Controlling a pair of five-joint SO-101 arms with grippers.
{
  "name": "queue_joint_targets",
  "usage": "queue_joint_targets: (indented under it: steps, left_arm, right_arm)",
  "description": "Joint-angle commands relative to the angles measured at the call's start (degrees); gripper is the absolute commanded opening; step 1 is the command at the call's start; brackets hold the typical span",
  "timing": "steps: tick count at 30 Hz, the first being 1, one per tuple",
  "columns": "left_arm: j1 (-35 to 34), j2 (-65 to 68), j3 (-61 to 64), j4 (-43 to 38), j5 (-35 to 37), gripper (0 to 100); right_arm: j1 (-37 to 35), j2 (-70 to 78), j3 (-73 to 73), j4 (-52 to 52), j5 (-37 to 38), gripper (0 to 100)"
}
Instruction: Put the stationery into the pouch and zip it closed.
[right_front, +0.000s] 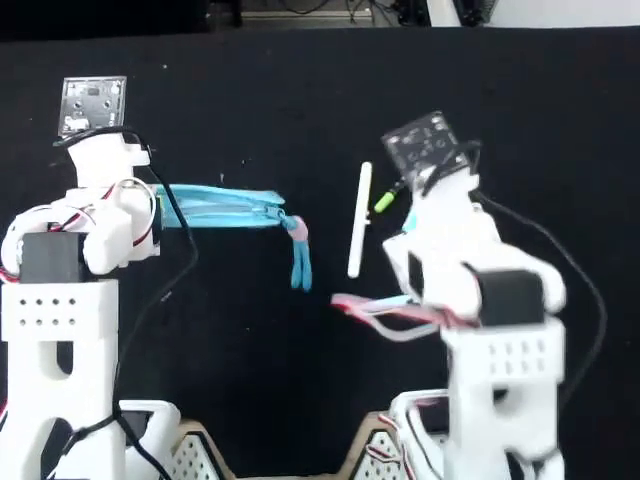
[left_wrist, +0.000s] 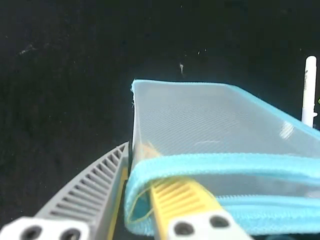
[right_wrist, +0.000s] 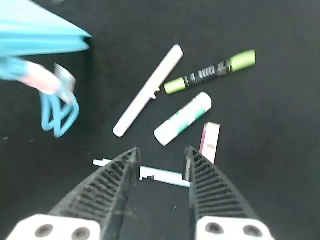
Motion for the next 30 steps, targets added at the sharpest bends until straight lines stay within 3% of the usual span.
queue_joint_targets:
  steps: [1, 12, 21, 30]
  left_arm:
    - [0.4, 0.8, 2.9, 0.9, 0.4, 3]
    - [0.3, 0.8, 4.8, 0.4, 0.4, 3]
    - [0.7, 0.8, 4.7, 0.4, 0.4, 3]
    - [0.7, 0.8, 6.3, -1.9, 0.4, 3]
  right_arm:
    - [2.6, 8.0, 4.7, -7.6, -4.8, 13.4]
    - [6.5, 34.9, -3.0, -21.7, -19.4, 13.9]
    - [9.7, 61.8, -24.2, -19.9, -21.9, 13.9]
    - [9.8, 80.0, -45.2, -8.6, -23.8, 13.9]
